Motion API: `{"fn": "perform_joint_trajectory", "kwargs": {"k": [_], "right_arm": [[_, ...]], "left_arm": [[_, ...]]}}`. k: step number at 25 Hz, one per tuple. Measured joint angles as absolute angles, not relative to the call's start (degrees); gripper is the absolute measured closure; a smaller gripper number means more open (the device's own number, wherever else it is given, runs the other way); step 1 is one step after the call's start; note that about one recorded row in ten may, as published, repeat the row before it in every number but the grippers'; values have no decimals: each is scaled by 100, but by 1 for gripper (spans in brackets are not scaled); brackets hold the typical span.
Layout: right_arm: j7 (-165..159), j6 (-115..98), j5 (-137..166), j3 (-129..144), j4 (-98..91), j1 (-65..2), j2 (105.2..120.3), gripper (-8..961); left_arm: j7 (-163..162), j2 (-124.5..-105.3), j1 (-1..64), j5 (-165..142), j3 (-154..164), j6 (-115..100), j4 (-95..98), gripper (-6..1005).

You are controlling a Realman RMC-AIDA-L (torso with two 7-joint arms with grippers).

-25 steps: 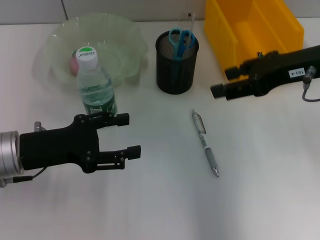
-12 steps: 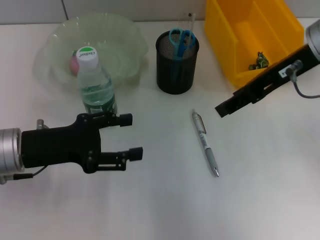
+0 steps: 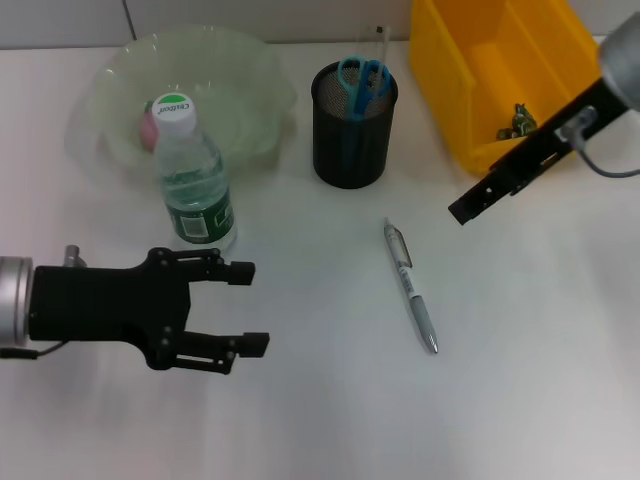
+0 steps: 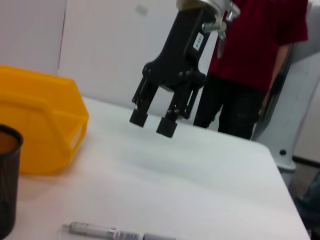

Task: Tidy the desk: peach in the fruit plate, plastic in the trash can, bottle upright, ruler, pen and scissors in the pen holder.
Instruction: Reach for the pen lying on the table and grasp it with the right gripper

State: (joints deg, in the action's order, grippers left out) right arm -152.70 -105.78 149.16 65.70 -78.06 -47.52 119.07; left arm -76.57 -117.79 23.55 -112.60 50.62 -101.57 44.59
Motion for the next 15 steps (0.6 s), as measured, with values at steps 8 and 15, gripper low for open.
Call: {"fn": "perform_joint_trajectory", "kwargs": {"k": [8,15], "right_arm": [[-16153,-9936,15295,7113,-6809,-5358,11943,253],[-16448,-9333,15254,7632,-6112,-5541,11963,253]], "left_arm": [[-8068,-11793,2353,-11491,5062,-10314,5090,153],[-8109,-11794,2287,-11553,5045,-10354,5204,153]]}}
